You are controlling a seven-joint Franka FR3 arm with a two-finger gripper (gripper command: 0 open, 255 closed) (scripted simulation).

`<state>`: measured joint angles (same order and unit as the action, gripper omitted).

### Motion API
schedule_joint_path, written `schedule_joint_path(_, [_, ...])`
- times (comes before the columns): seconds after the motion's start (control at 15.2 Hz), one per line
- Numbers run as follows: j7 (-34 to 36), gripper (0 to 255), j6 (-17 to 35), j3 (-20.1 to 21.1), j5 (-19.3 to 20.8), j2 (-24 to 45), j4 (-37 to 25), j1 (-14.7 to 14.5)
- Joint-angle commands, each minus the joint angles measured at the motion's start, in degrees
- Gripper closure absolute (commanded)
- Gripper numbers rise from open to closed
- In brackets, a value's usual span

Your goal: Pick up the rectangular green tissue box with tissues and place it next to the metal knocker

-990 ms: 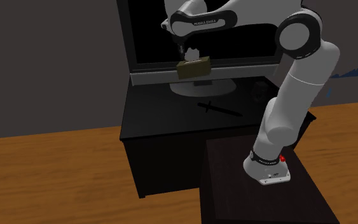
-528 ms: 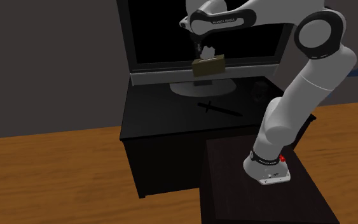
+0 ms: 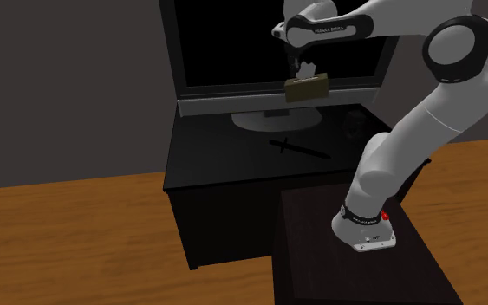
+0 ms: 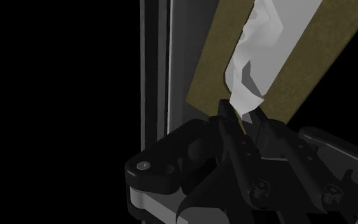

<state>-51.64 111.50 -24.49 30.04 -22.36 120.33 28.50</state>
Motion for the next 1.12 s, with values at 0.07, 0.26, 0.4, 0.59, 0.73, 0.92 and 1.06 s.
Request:
schedule_joint_path(0.07, [-3.26, 255, 0.59, -2.23, 1.0, -2.18, 1.21, 1.44])
schedule_joint_path(0.26, [-6.85, 255, 1.52, -4.96, 1.98, -3.89, 2.07, 2.91])
schedule_joint_path(0.4, [-9.35, 255, 2.13, -6.91, 2.55, -4.76, 2.32, 3.8])
schedule_joint_path(0.59, [-13.24, 255, 3.09, -10.05, 3.23, -5.64, 2.23, 4.97])
schedule_joint_path(0.73, [-15.92, 255, 3.74, -12.29, 3.54, -5.94, 1.85, 5.59])
schedule_joint_path(0.92, [-20.12, 255, 4.77, -15.9, 3.71, -5.95, 0.81, 6.27])
schedule_joint_path(1.06, [-23.01, 255, 5.47, -18.51, 3.61, -5.66, -0.19, 6.48])
